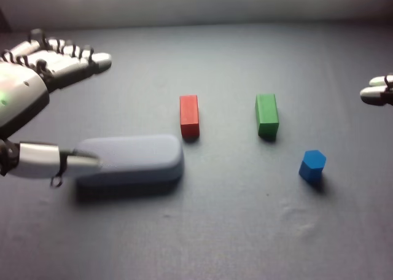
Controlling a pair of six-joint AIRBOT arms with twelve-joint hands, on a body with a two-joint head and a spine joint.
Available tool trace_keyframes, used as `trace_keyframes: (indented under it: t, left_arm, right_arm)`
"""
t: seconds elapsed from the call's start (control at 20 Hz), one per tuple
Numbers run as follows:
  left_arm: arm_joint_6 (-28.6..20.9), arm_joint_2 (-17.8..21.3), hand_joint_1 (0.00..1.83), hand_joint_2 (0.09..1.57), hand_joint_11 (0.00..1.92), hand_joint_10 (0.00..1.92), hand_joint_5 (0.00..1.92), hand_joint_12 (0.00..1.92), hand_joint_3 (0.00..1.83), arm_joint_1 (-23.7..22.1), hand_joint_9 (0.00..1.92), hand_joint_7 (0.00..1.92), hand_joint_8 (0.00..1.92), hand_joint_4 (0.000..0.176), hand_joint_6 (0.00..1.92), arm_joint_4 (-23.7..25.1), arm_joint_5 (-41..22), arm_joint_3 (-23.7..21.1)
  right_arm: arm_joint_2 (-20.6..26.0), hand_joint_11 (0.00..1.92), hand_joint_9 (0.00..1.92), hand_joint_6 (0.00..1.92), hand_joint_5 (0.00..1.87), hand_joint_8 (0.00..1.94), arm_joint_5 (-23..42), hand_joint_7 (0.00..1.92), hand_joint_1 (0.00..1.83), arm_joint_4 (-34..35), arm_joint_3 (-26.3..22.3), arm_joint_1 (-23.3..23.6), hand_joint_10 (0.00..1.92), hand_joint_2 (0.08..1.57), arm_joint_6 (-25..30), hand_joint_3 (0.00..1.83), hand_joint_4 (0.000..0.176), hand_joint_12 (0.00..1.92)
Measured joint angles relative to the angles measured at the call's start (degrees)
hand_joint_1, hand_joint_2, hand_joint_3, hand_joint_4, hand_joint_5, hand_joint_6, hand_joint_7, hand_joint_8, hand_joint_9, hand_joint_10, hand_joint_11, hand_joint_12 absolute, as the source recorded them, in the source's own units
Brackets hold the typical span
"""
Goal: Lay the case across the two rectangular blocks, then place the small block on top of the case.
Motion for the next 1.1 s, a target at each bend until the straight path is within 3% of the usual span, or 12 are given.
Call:
trace_keyframes:
  t: [0.2,0.25,0.3,0.5,0.55,0.65,0.8,0.85,0.9,0.95,1.0,1.1]
  left_arm:
    - [-0.09,-3.69,0.82,0.80,0.00,0.00,0.33,0.44,0.00,-5.60,0.29,0.33,0.00,0.072,0.00,5.60,10.95,3.65]
    - [-0.09,-4.02,0.82,0.80,0.00,0.00,0.34,0.41,0.00,-5.60,0.29,0.33,0.00,0.059,0.00,5.62,11.93,3.91]
    - [-0.09,-4.31,0.79,0.81,0.00,0.00,0.31,0.40,0.00,-5.60,0.27,0.32,0.00,0.074,0.00,5.51,12.94,4.15]
    - [-0.04,-4.52,0.83,0.80,0.00,0.00,0.34,0.44,0.00,-5.73,0.28,0.33,0.00,0.054,0.00,5.29,14.58,4.74]
    - [-0.11,-4.55,0.79,0.81,0.00,0.00,0.33,0.51,0.00,-5.73,0.30,0.33,0.00,0.068,0.00,4.90,14.84,4.98]
    - [0.02,-5.29,0.79,0.82,0.00,0.00,0.32,0.60,0.00,-5.97,0.33,0.34,0.00,0.078,0.00,4.79,15.67,5.68]
    - [-0.11,-6.95,0.81,0.84,0.02,0.00,0.33,0.84,0.00,-6.60,0.42,0.38,0.00,0.061,0.00,5.51,17.75,6.51]
    - [-0.09,-7.72,0.80,0.85,0.02,0.00,0.33,0.92,0.00,-6.67,0.45,0.40,0.00,0.064,0.00,5.57,18.67,7.17]
    - [-0.09,-8.33,0.81,0.84,0.03,0.00,0.34,0.95,0.00,-6.95,0.46,0.41,0.00,0.050,0.00,5.51,19.74,7.82]
    - [-0.09,-8.87,0.81,0.84,0.03,0.00,0.34,0.95,0.00,-7.17,0.45,0.41,0.00,0.056,0.00,5.44,20.65,8.55]
    - [-0.07,-9.64,0.80,0.83,0.07,0.01,0.35,0.96,0.00,-7.58,0.48,0.43,0.01,0.042,0.01,5.33,21.46,9.40]
    - [-0.09,-10.56,0.81,0.82,0.09,0.01,0.36,0.97,0.00,-7.93,0.49,0.44,0.01,0.036,0.01,5.09,22.43,10.29]
  right_arm:
    - [0.00,0.21,0.41,0.00,0.45,0.00,-0.09,0.39,0.77,-0.48,0.07,0.04,0.01,1.34,0.07,0.00,0.000,0.61]
    - [0.00,0.20,0.41,0.00,0.44,0.00,-0.17,0.38,0.75,-0.48,0.07,0.04,0.00,1.34,0.07,0.00,0.000,0.62]
    - [0.00,0.20,0.41,0.00,0.44,0.00,-0.35,0.38,0.74,-0.24,0.07,0.04,0.00,1.34,0.07,0.00,0.000,0.62]
    - [-0.02,0.16,0.40,0.00,0.44,0.00,-0.33,0.39,0.78,-0.31,0.07,0.04,0.00,1.34,0.09,0.00,0.000,0.68]
    - [-0.02,0.15,0.40,0.00,0.44,0.00,-0.33,0.40,0.79,-0.28,0.07,0.04,0.00,1.34,0.09,0.00,0.000,0.68]
    - [-0.02,0.16,0.40,0.00,0.44,0.00,-0.35,0.40,0.77,-0.26,0.09,0.02,0.00,1.34,0.09,0.00,0.000,0.68]
    - [-0.02,0.17,0.41,0.00,0.44,0.00,-0.35,0.40,0.75,-0.26,0.09,0.04,0.00,1.35,0.15,0.00,0.000,0.67]
    - [-0.02,0.17,0.41,0.00,0.44,0.00,-0.35,0.40,0.74,-0.26,0.07,0.04,0.00,1.35,0.24,0.00,0.000,0.67]
    - [-0.02,0.18,0.42,0.00,0.45,0.00,-0.37,0.41,0.79,-0.26,0.07,0.02,0.01,1.34,0.31,0.00,0.000,0.68]
    - [-0.02,0.18,0.42,0.00,0.45,0.00,-0.37,0.40,0.78,-0.26,0.09,0.02,0.00,1.35,0.31,0.00,0.000,0.68]
    - [-0.02,0.17,0.41,0.00,0.45,0.00,-0.35,0.40,0.75,-0.26,0.07,0.04,0.00,1.34,0.35,0.00,0.000,0.67]
    - [-0.04,0.17,0.41,0.00,0.45,0.00,-0.35,0.40,0.75,-0.26,0.07,0.02,0.00,1.34,0.46,0.00,0.000,0.67]
